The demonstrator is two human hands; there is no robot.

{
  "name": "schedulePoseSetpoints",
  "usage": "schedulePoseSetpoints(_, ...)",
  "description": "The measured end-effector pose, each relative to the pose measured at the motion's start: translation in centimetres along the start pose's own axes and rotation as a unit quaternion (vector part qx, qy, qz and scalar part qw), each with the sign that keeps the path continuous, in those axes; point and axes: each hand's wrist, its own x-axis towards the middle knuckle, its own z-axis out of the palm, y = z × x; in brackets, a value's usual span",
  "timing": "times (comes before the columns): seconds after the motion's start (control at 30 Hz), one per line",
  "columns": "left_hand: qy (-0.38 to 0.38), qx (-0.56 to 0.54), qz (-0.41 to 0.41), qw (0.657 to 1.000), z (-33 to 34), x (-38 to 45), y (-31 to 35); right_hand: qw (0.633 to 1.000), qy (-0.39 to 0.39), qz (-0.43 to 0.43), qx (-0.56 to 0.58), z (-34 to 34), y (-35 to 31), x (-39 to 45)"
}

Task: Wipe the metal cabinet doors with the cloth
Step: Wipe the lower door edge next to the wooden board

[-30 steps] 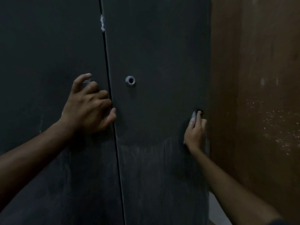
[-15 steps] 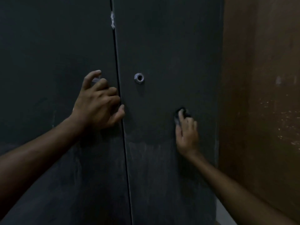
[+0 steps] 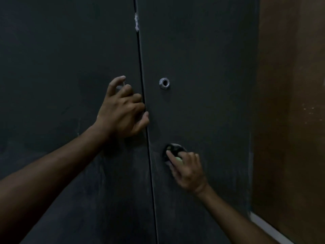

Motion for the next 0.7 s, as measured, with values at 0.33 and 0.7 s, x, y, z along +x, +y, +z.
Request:
schedulePoseSetpoints(0.33,-0.018,-0.053,0.011,0.998,-0.5,-0.3,-0.7,0.997,0.041,0.013,0.058,0.1,-3.8,8.2)
schedulePoseSetpoints(0.7,-0.024,-0.059,0.004,0.998,-0.7,-0.4,-0.6,0.994,0.055,0.067,0.071,-0.9,-2.9,12.6)
